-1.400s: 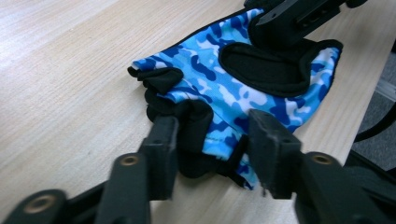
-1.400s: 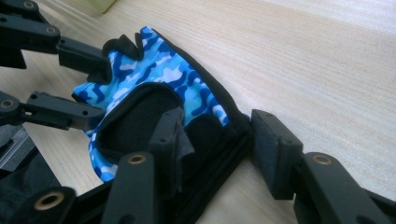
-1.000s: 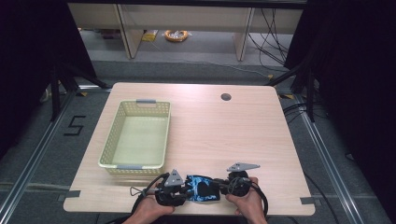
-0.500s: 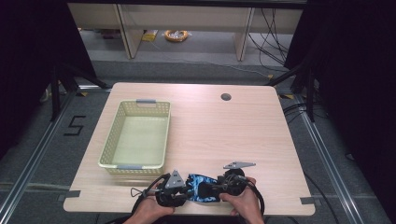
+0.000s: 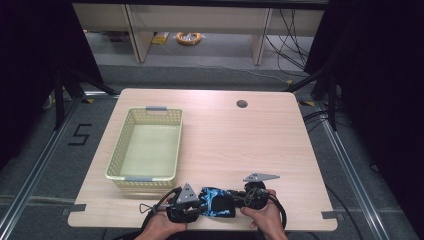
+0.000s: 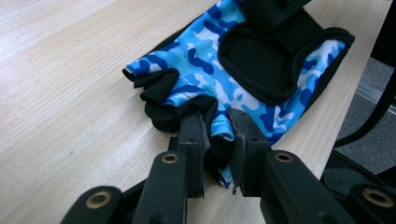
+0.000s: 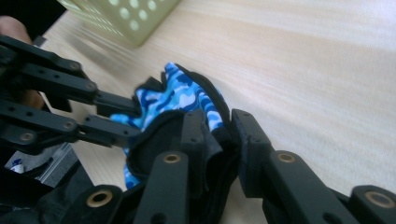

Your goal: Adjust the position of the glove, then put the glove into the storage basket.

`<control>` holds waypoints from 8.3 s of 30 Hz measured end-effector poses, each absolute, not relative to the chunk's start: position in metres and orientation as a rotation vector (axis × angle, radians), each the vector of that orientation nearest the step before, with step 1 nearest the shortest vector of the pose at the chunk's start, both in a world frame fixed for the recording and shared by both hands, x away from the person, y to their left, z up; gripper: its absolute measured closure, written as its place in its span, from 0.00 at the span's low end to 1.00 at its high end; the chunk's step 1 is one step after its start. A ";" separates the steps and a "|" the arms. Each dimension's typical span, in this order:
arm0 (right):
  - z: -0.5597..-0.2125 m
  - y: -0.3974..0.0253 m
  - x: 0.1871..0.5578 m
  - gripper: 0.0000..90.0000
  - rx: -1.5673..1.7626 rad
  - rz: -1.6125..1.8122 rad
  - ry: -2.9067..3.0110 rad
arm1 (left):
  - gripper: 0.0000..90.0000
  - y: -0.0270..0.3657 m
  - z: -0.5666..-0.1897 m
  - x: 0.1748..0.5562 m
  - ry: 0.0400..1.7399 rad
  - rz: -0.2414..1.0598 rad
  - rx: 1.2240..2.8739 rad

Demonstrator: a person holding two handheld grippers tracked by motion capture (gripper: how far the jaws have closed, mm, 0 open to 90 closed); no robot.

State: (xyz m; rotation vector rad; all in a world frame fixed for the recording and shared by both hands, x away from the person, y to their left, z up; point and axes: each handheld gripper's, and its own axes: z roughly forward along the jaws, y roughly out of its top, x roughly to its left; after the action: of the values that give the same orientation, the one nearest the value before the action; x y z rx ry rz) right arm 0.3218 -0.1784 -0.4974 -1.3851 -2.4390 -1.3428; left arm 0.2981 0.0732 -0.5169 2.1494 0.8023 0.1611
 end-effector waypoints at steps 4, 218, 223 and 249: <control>-0.493 -0.177 0.320 0.86 -1.387 -1.345 -2.404 | 0.85 0.074 -0.516 0.298 0.794 0.168 2.149; -0.401 -0.082 0.388 0.42 -1.119 -1.481 -2.730 | 0.25 0.193 -0.409 0.325 0.926 0.257 1.921; -0.407 -0.095 0.382 0.41 -1.146 -1.498 -2.703 | 0.22 0.180 -0.414 0.319 0.910 0.236 1.916; -0.430 -0.147 0.355 0.40 -1.244 -1.502 -2.691 | 0.18 0.140 -0.436 0.301 0.785 0.189 1.940</control>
State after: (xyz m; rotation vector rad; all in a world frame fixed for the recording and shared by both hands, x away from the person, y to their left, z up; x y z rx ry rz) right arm 0.3550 -0.1469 -0.4304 -1.2438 -2.6914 -1.5021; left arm 0.3010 0.1402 -0.4363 1.9398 0.7849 0.1892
